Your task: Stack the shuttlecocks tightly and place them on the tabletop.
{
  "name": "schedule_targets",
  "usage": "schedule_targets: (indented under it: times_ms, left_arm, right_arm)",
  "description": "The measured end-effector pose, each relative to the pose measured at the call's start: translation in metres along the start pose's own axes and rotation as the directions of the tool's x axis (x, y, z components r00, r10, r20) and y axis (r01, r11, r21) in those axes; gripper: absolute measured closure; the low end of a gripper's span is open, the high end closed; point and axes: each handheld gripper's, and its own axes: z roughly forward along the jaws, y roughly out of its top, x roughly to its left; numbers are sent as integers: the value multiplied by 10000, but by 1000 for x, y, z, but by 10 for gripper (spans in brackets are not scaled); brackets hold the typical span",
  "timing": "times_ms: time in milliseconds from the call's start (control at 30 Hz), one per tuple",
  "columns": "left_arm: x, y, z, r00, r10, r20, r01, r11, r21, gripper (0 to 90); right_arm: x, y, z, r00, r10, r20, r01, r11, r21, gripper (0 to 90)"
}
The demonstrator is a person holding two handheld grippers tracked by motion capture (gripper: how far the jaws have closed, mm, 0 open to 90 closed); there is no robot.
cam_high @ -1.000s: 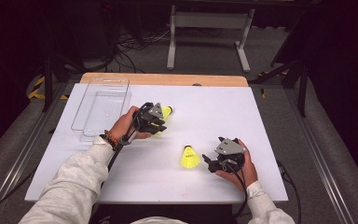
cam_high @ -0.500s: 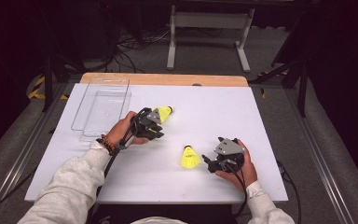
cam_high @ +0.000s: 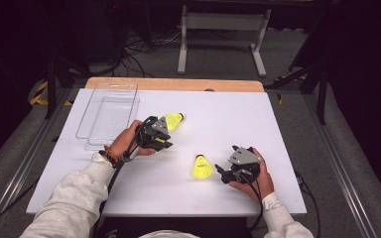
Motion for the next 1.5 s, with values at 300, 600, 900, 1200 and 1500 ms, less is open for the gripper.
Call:
schedule_targets:
  times_ms: [300, 600, 900, 1200, 1500]
  left_arm:
    - [0, -2, -13, 9998, 45, -185, -55, 9986, -533, 672]
    - [-5, -13, -41, 9943, 63, -1068, -228, 9878, -1538, 639]
    - [-22, -41, -64, 9827, -119, -1850, -385, 9630, -2669, 585]
    - [-42, -67, -80, 9665, -400, -2534, -506, 9386, -3414, 512]
    - [-54, -90, -93, 9506, -1022, -2933, -375, 8997, -4349, 385]
  right_arm:
    - [1, 1, -1, 10000, 12, 3, -12, 10000, -72, 135]
    - [1, 2, -1, 9999, 96, 35, -96, 9998, -155, 137]
    - [2, 5, -5, 9997, 196, 126, -191, 9992, -358, 144]
    - [6, 11, -11, 9994, 310, 119, -301, 9973, -677, 149]
    - [5, 10, -12, 9991, 363, 221, -348, 9970, -686, 150]
